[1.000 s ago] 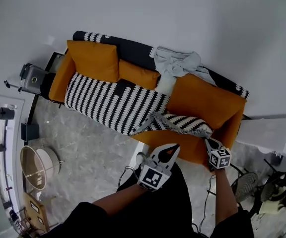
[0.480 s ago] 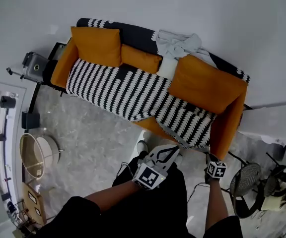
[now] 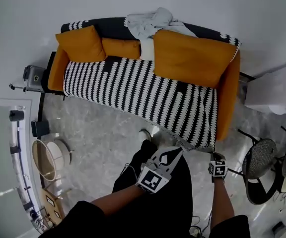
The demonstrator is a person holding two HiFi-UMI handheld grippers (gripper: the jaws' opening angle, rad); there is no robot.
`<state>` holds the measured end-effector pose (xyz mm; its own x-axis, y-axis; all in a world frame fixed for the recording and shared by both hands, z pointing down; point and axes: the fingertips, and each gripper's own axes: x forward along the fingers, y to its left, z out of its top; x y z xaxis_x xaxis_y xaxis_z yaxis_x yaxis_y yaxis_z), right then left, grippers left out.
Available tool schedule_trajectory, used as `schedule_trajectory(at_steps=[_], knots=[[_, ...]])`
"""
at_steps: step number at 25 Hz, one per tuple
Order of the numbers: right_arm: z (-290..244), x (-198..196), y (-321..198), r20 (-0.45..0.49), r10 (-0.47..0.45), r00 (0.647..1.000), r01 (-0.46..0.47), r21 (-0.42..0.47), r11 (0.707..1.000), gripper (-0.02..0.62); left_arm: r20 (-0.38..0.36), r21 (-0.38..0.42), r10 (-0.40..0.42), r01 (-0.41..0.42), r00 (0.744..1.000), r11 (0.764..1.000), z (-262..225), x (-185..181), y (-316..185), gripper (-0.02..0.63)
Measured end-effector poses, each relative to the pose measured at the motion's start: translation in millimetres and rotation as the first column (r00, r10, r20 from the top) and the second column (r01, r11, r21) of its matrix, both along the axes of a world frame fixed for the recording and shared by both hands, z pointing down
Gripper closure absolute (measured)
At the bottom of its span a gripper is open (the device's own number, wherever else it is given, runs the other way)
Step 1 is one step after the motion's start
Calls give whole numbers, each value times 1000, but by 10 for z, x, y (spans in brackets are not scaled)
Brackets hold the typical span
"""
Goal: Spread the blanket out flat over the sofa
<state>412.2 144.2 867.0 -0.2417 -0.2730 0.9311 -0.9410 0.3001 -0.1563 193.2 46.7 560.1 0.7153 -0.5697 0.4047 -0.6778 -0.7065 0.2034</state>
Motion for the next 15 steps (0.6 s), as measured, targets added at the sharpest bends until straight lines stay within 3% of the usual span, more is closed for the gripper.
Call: schedule_trajectory(at_steps=[3, 10, 15], knots=[[302, 69, 150, 7, 18, 1000, -18, -48, 999, 557, 9, 4, 32, -32, 999, 999, 34, 232, 98, 591], [1451, 47, 405, -38, -80, 996, 72, -179, 981, 557, 47, -20, 37, -36, 998, 999, 445, 360, 193, 591], [2140, 48, 399, -78, 6, 997, -23, -227, 974, 557, 44, -99, -3, 8, 999, 995, 1184, 336, 382, 591]])
